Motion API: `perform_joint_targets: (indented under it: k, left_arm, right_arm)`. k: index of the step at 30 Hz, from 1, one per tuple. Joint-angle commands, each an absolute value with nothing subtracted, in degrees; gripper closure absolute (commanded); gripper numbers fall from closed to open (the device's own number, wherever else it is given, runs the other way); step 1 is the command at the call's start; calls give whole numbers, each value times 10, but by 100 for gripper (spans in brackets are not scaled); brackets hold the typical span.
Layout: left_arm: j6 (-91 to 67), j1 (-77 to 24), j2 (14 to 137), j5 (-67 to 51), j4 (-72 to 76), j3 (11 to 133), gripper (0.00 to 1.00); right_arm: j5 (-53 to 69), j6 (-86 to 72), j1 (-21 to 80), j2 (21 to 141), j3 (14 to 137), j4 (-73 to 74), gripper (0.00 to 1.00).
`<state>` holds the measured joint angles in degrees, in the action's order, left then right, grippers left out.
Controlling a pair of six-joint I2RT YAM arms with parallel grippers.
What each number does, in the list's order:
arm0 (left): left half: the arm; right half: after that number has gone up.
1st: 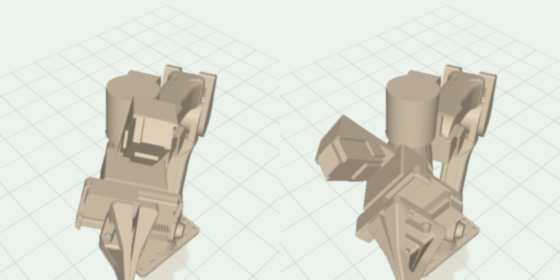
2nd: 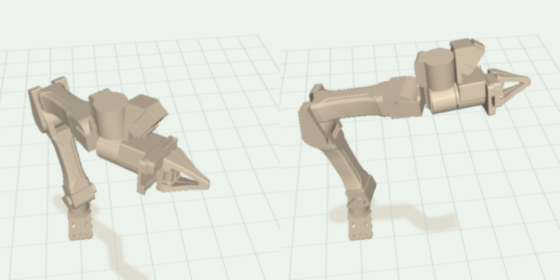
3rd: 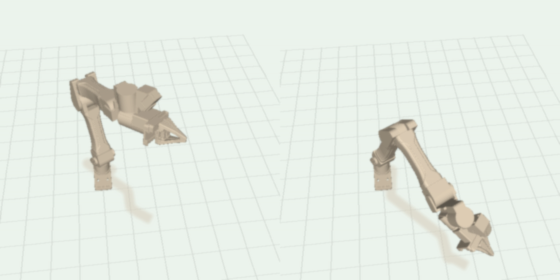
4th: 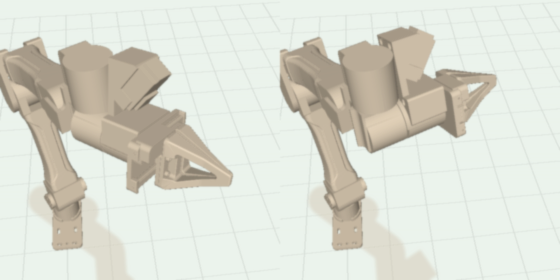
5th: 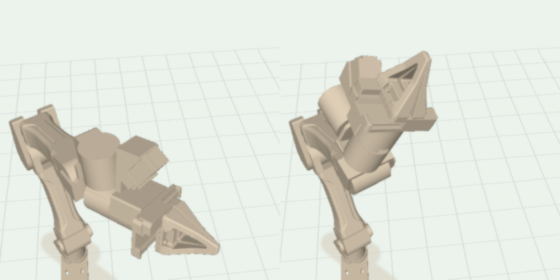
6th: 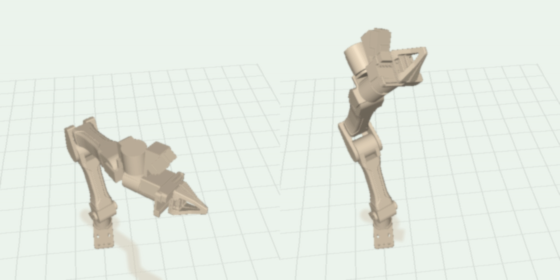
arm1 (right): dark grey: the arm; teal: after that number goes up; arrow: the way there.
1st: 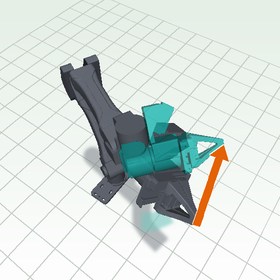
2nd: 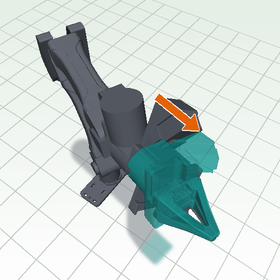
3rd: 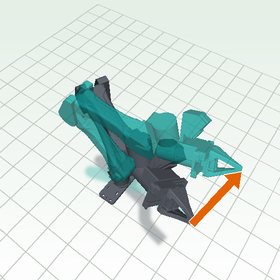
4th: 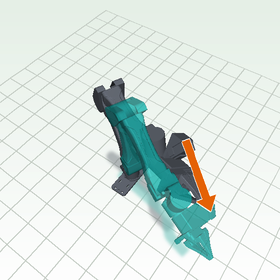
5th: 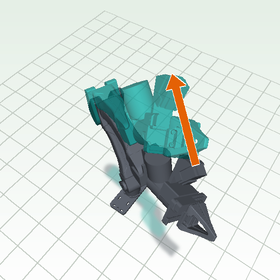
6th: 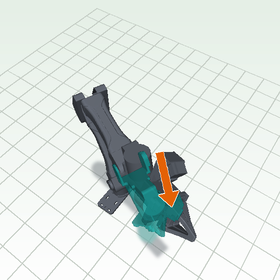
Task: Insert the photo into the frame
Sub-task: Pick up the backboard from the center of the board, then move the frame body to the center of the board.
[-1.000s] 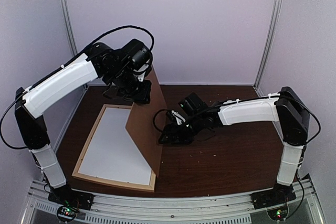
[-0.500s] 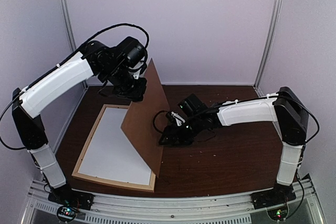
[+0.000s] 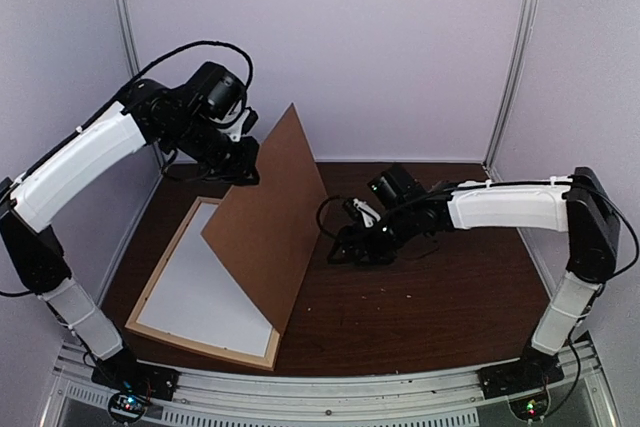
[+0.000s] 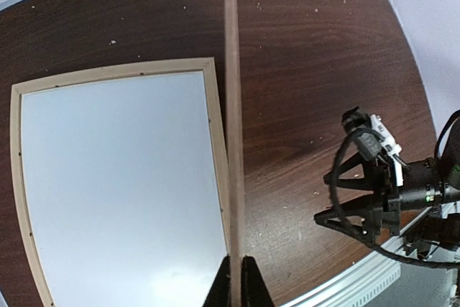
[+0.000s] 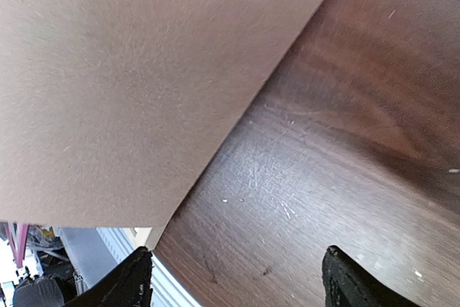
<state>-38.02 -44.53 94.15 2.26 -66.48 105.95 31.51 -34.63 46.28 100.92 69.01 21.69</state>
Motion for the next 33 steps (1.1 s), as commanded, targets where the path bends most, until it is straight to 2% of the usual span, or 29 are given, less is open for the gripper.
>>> perform_joint_targets:
  k: [1,6,12,23,33]
  left_arm:
    - [-364,-406,843,-25,-573,1029,100]
    - [-362,-371,776,-54,-547,1014,100]
    - [-317,-367,739,68,-625,1057,100]
    - [-243,-366,710,202,-686,1090,100]
    - [-218,-366,698,208,-669,1048,100]
  right_arm:
    - [273,-309,442,927,686,267,18]
    - [235,-296,439,910,688,297,16]
    - [209,-315,457,966,711,276,16]
    - [126,-360,547,1154,888,303,17]
    - [42,-364,606,1267,1029,392,18]
